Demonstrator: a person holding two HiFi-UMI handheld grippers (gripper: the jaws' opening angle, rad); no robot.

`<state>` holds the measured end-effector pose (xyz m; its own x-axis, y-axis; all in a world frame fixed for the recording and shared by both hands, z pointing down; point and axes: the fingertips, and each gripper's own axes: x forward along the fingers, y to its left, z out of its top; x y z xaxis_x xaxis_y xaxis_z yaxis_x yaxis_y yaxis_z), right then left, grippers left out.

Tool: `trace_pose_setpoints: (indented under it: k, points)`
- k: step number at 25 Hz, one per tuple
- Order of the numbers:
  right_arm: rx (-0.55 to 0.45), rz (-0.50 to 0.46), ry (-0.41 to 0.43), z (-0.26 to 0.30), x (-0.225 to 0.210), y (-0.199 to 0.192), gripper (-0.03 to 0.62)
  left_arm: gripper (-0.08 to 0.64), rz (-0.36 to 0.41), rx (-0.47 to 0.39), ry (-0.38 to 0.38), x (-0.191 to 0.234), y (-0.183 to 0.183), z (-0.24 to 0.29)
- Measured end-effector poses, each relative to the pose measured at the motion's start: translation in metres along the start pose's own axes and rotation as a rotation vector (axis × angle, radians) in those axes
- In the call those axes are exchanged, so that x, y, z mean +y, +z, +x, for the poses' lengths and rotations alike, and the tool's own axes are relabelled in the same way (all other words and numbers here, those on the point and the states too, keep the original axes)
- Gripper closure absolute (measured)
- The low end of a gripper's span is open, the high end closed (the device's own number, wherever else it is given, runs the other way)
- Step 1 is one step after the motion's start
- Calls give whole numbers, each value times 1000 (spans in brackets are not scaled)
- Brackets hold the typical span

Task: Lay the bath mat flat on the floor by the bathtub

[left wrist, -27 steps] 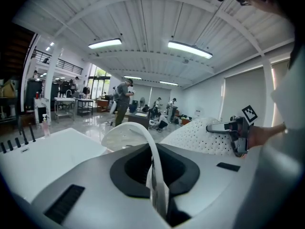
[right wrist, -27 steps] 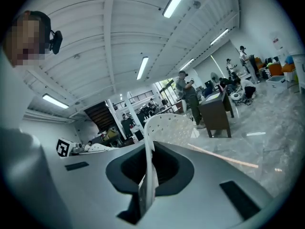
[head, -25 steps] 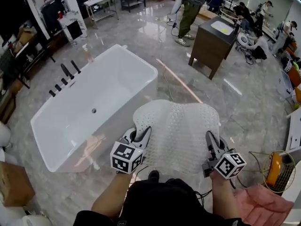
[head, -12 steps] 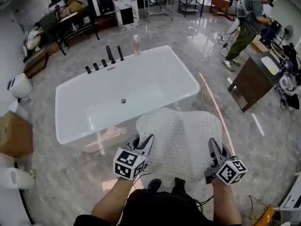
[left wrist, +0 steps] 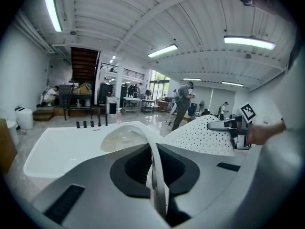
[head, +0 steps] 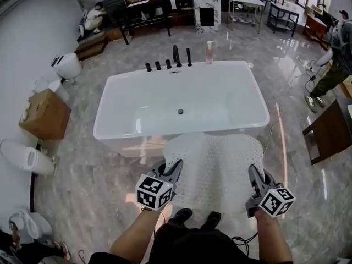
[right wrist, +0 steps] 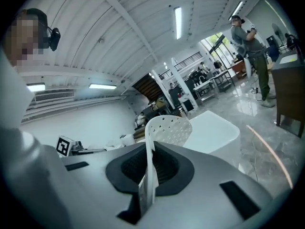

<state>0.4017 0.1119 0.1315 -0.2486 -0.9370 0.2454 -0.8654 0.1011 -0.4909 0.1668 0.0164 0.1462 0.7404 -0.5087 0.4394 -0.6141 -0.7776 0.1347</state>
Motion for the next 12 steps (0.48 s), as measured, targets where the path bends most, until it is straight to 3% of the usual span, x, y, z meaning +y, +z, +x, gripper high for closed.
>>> trace_pose_setpoints:
  k: [6,12]
  points:
    - [72,-32,127,39,9,-15,571,538,-49,-13,124,14,-18,-14]
    - [137,-46,176,66,28,-33,571,538,-116,-6,190,36,-48,-33]
